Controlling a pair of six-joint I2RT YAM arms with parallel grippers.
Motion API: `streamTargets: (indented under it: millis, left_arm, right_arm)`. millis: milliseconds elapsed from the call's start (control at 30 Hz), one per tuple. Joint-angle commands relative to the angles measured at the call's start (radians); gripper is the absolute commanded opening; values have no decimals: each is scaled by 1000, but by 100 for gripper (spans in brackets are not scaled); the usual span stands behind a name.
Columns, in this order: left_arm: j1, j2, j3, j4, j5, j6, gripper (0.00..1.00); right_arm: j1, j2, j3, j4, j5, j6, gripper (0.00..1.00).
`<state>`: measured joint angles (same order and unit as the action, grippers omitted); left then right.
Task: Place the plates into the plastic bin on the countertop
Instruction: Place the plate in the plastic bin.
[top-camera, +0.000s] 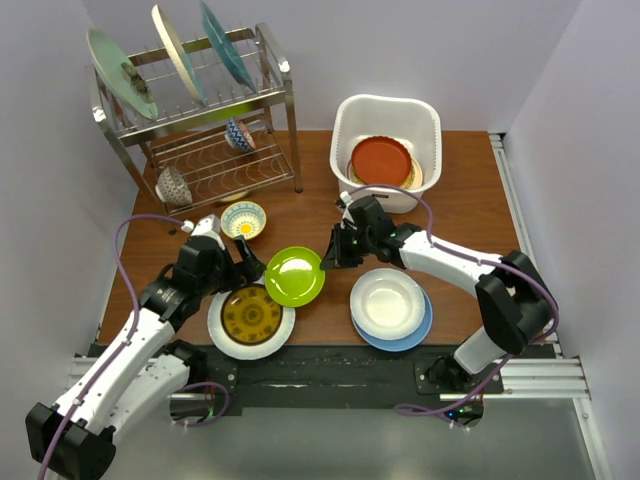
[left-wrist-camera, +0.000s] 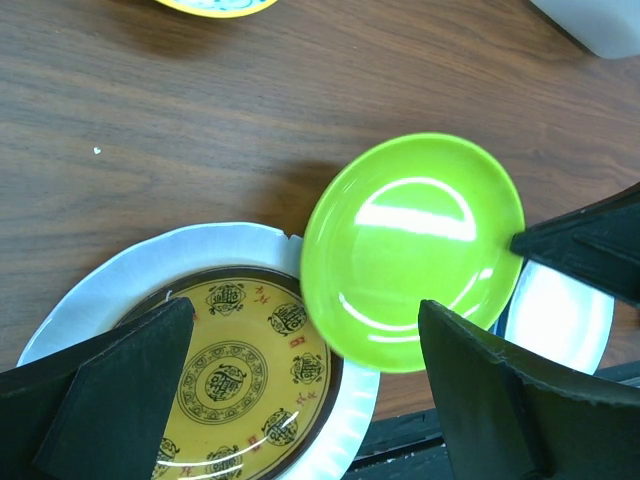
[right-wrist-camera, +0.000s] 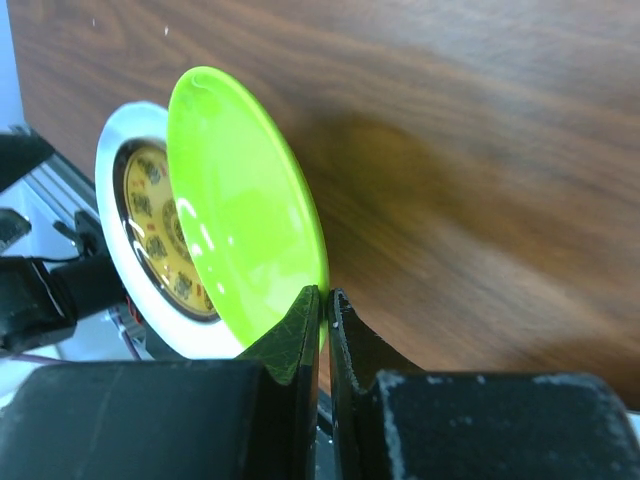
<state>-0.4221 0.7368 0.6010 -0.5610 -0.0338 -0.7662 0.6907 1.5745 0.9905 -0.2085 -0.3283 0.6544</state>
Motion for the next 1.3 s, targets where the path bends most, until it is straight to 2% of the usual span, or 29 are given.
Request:
streamTargets:
  millis: [0, 733, 1267]
  left_arm:
    - [-4, -1, 48, 10, -15, 19, 100]
    - [-4, 12, 42, 12, -9, 31, 100]
    - [-4, 19, 25, 26, 5, 39, 100]
  right_arm:
    - [-40, -56, 26, 41, -48, -4, 0]
    - [-189, -47, 158, 55, -109, 10, 0]
    - [-371, 13, 319, 80, -166, 56, 0]
